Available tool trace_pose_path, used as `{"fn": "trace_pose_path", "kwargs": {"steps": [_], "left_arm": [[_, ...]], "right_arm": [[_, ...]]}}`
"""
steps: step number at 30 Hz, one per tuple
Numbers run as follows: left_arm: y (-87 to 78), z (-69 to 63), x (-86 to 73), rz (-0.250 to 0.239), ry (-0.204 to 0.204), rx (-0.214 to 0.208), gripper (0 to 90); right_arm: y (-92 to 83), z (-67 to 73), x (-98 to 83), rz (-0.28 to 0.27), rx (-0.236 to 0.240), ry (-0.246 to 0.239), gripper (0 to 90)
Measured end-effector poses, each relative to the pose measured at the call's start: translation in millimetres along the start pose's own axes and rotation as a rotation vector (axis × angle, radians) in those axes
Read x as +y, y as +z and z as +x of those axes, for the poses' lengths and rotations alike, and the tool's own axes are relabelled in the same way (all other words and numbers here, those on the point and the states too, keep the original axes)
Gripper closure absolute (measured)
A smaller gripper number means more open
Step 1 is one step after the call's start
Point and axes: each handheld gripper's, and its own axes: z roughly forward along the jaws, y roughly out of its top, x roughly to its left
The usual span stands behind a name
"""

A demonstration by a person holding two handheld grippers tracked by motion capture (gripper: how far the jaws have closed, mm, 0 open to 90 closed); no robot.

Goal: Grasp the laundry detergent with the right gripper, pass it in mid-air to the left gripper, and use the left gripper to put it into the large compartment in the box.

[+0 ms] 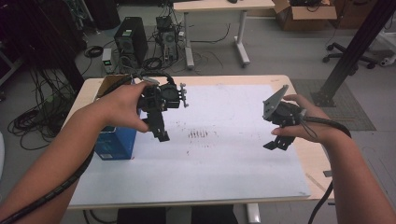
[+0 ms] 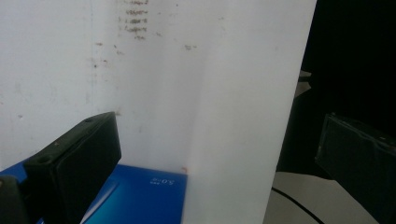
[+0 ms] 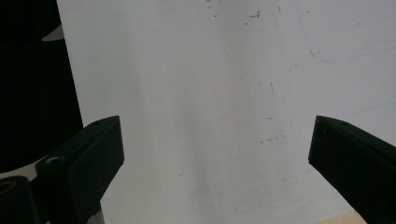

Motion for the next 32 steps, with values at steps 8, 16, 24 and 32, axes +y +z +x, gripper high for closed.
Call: {"fn": "trace_pose_path", "kwargs": {"steps": [8, 16, 24, 32], "left_arm": [[1.0, -2.0, 1.8, 0.007, -0.001, -0.001, 0.2], [2.9, -1.7, 0.0, 0.005, -0.006, -0.002, 0.2], [3.4, -0.1, -1.4, 0.007, -0.012, 0.005, 0.2], [9.5, 0.8, -3.4, -0.055, -0.021, -0.015, 0.2]], "right_arm": [[2.8, -0.8, 0.1, -0.006, 0.005, -0.011, 3.3], [4.6, -0.6, 2.8, 0.000, 0.007, -0.015, 3.3], [6.6, -0.8, 3.7, 0.000, 0.010, -0.014, 3.3], [9.1, 1.1, 3.7, -0.007, 0.009, -0.014, 3.3]]}}
